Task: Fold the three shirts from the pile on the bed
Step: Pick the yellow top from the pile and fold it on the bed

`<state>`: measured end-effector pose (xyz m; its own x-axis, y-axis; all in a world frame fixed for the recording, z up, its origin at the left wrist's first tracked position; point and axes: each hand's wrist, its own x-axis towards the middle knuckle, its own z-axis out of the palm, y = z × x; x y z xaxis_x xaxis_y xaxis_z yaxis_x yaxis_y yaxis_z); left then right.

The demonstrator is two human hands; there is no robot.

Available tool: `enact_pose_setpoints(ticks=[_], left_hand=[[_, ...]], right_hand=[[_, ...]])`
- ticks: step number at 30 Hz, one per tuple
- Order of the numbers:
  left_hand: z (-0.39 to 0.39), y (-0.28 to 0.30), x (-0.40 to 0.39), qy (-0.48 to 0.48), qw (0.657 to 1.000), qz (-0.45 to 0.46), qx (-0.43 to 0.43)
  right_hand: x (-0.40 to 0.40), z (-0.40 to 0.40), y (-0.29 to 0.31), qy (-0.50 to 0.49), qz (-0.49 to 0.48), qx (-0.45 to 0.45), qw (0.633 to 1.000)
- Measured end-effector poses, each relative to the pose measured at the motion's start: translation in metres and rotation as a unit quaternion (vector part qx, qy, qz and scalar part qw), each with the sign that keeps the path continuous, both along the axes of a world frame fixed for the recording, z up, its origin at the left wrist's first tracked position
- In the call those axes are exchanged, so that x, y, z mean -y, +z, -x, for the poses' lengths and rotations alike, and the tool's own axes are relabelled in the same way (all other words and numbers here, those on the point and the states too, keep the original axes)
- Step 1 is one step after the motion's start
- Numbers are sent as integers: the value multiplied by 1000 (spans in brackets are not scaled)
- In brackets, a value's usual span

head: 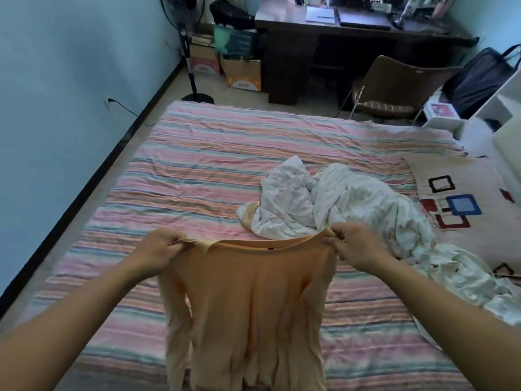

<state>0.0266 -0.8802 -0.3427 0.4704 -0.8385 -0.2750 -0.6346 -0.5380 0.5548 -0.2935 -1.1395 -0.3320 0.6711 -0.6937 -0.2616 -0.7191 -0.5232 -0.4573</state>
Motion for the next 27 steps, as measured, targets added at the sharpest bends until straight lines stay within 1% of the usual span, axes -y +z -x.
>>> enact_pose_setpoints(ticks=[2, 5, 8, 12, 15, 17, 18, 19, 21, 23, 25, 27], left_hand=[[-8, -19, 17, 2, 999, -31, 18], [-24, -46, 41, 21, 998, -63, 17], [-38, -70, 65, 40, 997, -69, 21], [-56, -108, 99, 38, 994, -87, 48], [-71, -138, 123, 55, 992, -92, 68], [-78, -163, 137, 98, 988, -94, 75], [-81, -178, 143, 125, 986, -92, 63], [-82, -192, 149, 155, 984, -86, 31], [-82, -220, 161, 214, 972, -70, -71], [-82, -242, 175, 264, 951, -38, -155], [-82, -261, 190, 303, 931, 3, -203], [-84, -279, 205, 336, 914, 35, -227]], right_hand=[[12, -13, -18, -11, -12, -22, 1000], [32, -35, -46, -42, -42, -21, 998], [46, -55, -71, -100, -54, -6, 994], [60, -78, -117, -212, -81, 13, 974], [70, -96, -155, -246, -90, 29, 965], [79, -108, -178, -264, -95, 49, 958], [84, -114, -191, -270, -101, 51, 956], [90, -120, -203, -275, -113, 55, 953], [105, -131, -230, -284, -139, 61, 947], [121, -139, -257, -278, -144, 60, 948], [133, -147, -276, -252, -135, 62, 956], [142, -156, -290, -217, -125, 48, 967]])
